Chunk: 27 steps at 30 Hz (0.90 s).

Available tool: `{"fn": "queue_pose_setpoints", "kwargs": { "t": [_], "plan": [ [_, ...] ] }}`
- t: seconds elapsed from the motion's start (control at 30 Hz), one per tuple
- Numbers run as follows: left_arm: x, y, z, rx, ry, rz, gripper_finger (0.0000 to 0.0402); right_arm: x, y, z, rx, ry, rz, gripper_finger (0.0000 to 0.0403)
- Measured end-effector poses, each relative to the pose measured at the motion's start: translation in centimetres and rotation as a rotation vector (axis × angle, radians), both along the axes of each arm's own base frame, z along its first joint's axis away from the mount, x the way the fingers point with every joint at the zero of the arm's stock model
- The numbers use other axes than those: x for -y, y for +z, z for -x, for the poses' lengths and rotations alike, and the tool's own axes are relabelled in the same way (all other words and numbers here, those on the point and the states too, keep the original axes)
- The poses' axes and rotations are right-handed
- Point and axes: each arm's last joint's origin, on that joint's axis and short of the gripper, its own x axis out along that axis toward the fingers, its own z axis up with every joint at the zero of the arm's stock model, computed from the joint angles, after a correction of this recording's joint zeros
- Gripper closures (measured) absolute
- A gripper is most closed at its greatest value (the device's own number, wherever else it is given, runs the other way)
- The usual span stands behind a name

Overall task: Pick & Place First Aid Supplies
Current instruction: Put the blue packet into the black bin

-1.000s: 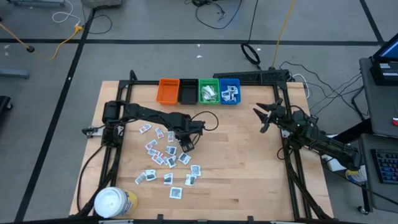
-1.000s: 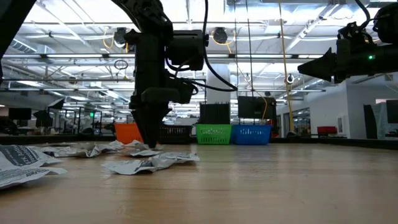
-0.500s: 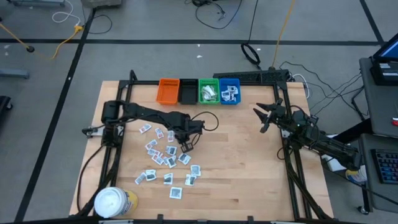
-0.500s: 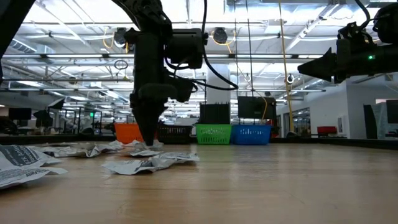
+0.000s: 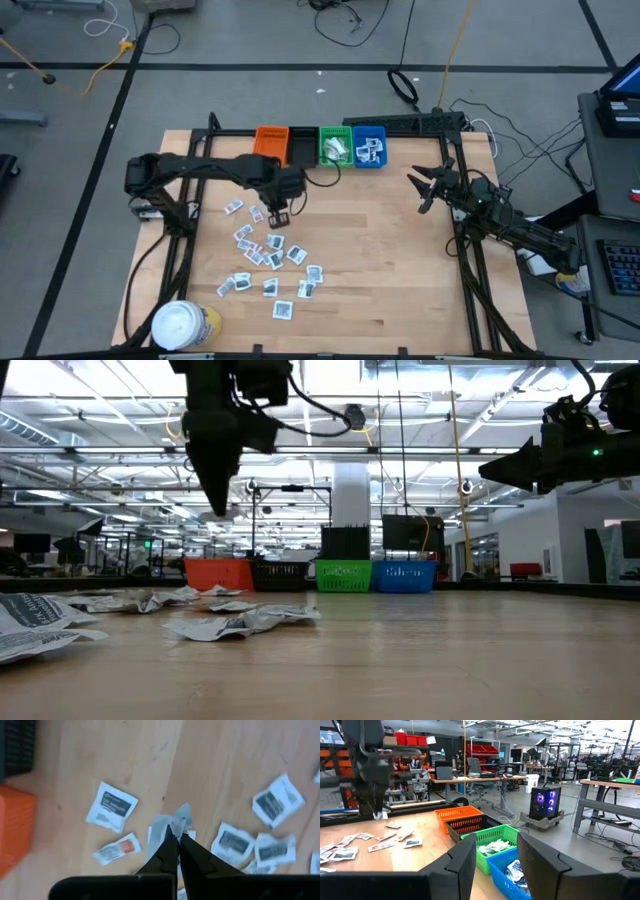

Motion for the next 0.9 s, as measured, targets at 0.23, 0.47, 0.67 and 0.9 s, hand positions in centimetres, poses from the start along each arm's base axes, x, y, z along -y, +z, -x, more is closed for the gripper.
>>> {"fn": "queue_pose_setpoints", "kwargs": {
  "t": [0.23, 0.47, 0.67, 0.9],
  "plan": [
    [-3.1, 0.3, 1.3, -0.038, 0.069, 0.012, 0.0394, 0.0, 0.0, 0.0, 0.000, 0.000, 0.000, 0.0264],
    [-9.0, 0.2, 3.5, -0.044, 0.311, 0.015, 0.0390, 0.0, 0.0, 0.0, 0.000, 0.000, 0.000, 0.0264],
    [-12.3, 0.7, 3.4, -0.053, 0.419, 0.021, 0.0395, 0.0, 0.0, 0.0, 0.000, 0.000, 0.000, 0.0264],
    [-17.2, 1.8, 0.8, -0.096, 0.480, 0.026, 0.0397, 0.0, 0.0, 0.0, 0.000, 0.000, 0.000, 0.0264]
  ]
}}
